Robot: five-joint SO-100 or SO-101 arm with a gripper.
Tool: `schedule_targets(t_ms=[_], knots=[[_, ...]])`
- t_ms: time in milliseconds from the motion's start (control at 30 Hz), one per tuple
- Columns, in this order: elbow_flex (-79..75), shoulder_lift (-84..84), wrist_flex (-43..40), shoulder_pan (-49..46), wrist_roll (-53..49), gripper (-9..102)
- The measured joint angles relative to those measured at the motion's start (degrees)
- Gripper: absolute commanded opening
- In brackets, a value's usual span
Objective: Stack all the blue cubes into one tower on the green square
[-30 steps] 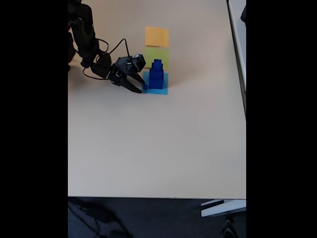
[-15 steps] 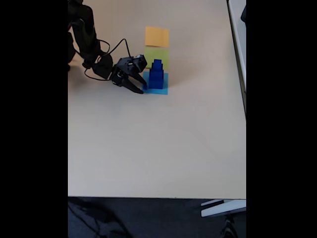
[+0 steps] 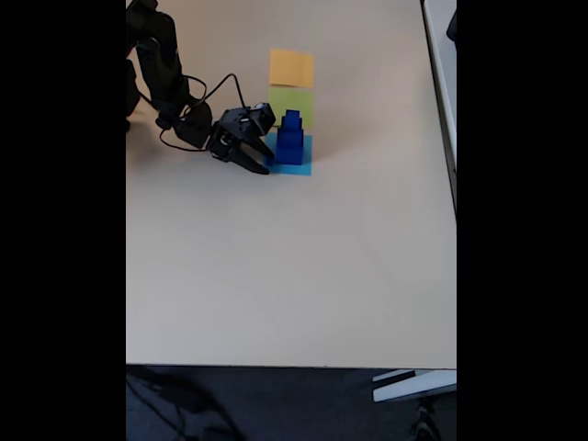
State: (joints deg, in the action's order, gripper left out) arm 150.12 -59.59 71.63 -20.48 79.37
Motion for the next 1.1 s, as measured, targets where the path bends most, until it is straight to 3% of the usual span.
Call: schedule_targets(t_ms=[533,1100], knots=[[-0.62,0.62,-0.62,0.7,0.0,0],[1.41,0.62,0.79,1.05,-0.18,0]])
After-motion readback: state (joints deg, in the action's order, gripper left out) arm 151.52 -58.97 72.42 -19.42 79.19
